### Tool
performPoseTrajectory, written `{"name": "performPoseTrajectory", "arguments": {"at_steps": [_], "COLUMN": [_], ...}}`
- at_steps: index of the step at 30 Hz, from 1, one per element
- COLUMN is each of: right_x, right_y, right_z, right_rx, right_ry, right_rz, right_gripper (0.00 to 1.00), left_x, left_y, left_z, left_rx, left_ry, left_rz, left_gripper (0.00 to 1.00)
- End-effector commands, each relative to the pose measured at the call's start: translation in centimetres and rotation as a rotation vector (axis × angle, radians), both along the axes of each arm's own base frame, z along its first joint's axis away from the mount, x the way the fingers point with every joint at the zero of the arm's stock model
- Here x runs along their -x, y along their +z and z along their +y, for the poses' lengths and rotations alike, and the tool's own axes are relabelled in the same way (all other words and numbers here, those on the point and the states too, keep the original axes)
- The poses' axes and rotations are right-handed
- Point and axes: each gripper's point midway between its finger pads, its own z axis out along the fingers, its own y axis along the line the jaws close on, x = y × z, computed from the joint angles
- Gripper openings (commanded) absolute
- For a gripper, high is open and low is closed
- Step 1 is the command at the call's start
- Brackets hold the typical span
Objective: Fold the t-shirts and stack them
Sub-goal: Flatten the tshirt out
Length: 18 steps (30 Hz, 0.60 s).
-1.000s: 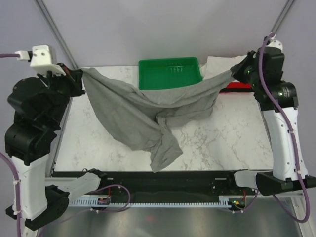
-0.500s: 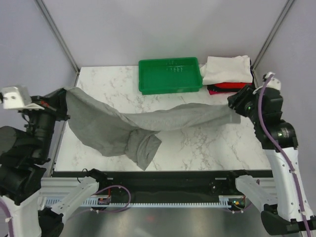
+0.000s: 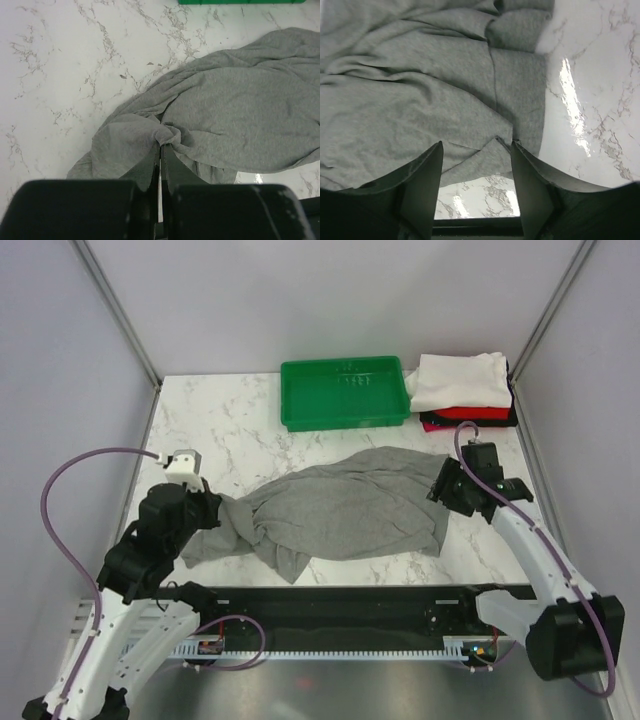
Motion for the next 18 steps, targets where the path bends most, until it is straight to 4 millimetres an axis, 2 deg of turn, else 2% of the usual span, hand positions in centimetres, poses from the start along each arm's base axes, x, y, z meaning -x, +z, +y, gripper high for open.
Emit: {"name": "performPoseTrajectory", "arguments": {"at_steps": [1, 2, 3, 4, 8, 12, 14, 18], "right_x": [1.6, 2.4, 3.6, 4.3, 5.6, 4.7, 4.3, 2.4], "right_y": [0.4, 0.2, -1.7, -2.4, -5.1, -5.7, -5.8, -4.2], "right_z": [1.1, 1.6, 2.1, 2.9, 3.4, 4.1, 3.7, 3.2], "right_rx": [-0.064, -0.099, -0.116, -0.126, -0.102, -0.059, -0.017, 0.04], "right_ry": [0.018, -0.002, 0.003, 0.021, 0.028, 0.053, 0.044, 0.036], "right_rz": [-0.063, -0.071, -0.038, -0.027, 0.029, 0.032, 0.034, -0.009], "right_gripper": [0.61, 0.59, 0.58, 0.56, 0.48, 0.43, 0.43, 0.42], "left_x": [0.2, 0.2, 0.1, 0.2, 0.4, 0.4, 0.5, 0.5], "left_y": [1.6, 1.6, 1.6, 0.7, 0.5, 0.4, 0.3, 0.3], "left_z": [0.2, 0.1, 0.1, 0.2, 0.3, 0.4, 0.2, 0.2], "left_rx": [0.095, 0.104, 0.112, 0.115, 0.134, 0.132, 0.139, 0.141], "left_ry": [0.042, 0.037, 0.039, 0.042, 0.048, 0.05, 0.044, 0.04], "left_rz": [-0.103, -0.116, -0.13, -0.128, -0.161, -0.167, -0.163, -0.164], "left_gripper": [0.02, 0.02, 0.02, 0.02, 0.02, 0.02, 0.02, 0.02]}}
